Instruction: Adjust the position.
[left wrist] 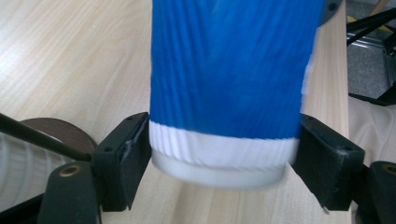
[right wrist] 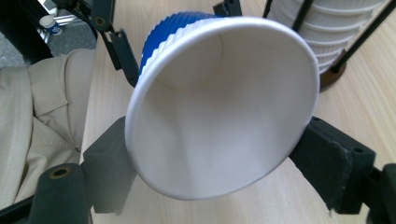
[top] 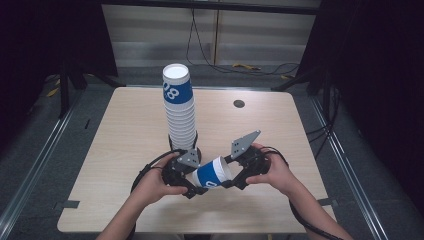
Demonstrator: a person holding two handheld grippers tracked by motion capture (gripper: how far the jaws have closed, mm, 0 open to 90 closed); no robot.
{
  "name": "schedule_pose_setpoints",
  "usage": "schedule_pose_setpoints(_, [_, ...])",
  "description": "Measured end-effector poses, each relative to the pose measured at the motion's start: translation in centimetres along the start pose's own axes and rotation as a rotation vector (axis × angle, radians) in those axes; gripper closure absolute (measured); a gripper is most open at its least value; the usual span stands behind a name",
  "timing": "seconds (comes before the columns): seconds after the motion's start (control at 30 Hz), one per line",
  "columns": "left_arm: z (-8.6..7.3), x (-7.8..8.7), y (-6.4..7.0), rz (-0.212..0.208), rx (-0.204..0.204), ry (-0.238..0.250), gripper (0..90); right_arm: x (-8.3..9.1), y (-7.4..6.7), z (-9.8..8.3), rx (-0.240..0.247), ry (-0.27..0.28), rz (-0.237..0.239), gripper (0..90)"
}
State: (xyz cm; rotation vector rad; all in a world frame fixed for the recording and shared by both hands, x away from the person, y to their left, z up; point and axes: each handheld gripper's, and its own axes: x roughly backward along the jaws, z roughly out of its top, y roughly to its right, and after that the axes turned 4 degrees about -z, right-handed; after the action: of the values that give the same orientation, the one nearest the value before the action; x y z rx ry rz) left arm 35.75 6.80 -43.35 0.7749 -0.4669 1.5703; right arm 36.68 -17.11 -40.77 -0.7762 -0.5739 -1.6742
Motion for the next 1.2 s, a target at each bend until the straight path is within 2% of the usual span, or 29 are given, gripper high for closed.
schedule_pose_setpoints(0.07, [0.0,0.0,0.0,0.012,-0.012,-0.013,23.2,0.2,0.1,-0.1,0.003,-0.004,-0.010,18.9])
schedule_pose_setpoints(0.13, [-0.1,-0.1,0.0,0.012,0.000,-0.012,23.2,0.2,0.1,-0.2,-0.001,-0.008,-0.019,18.9])
schedule_pose_setpoints(0.23, [-0.1,-0.2,0.0,0.029,-0.003,-0.023,21.0,0.2,0.2,-0.2,0.004,-0.022,-0.025,18.8])
schedule_pose_setpoints(0.27, [-0.1,-0.1,0.0,0.030,-0.001,-0.044,21.0,0.3,0.3,-0.3,0.004,-0.038,-0.035,18.8])
schedule_pose_setpoints(0.33, [-0.2,-0.2,-0.1,0.034,0.000,-0.040,21.0,0.4,0.4,-0.3,-0.004,-0.043,-0.043,18.8])
schedule_pose_setpoints(0.5, [-0.3,-0.1,-0.1,0.038,0.013,-0.045,21.0,0.7,0.9,-0.4,-0.018,-0.096,-0.084,18.5])
schedule_pose_setpoints(0.67, [-0.4,-0.2,-0.2,0.042,0.018,-0.064,21.0,1.2,1.6,-0.7,-0.067,-0.140,-0.131,18.5])
schedule_pose_setpoints(0.83, [-0.5,-0.2,-0.3,0.046,0.019,-0.073,21.0,1.4,2.1,-0.8,-0.069,-0.192,-0.172,18.3])
schedule_pose_setpoints(0.97, [-0.6,-0.2,-0.4,0.051,0.021,-0.083,21.0,1.5,2.3,-0.9,-0.069,-0.214,-0.185,18.3])
schedule_pose_setpoints(1.03, [-0.7,-0.2,-0.4,0.053,0.018,-0.086,21.0,1.6,2.6,-1.0,-0.094,-0.233,-0.193,18.1])
schedule_pose_setpoints(1.1, [-0.7,-0.2,-0.4,0.046,0.019,-0.089,21.0,1.6,2.7,-1.0,-0.098,-0.234,-0.195,18.1])
schedule_pose_setpoints(1.2, [-0.8,-0.3,-0.4,0.047,0.025,-0.085,21.0,1.7,2.9,-1.1,-0.108,-0.242,-0.224,18.0])
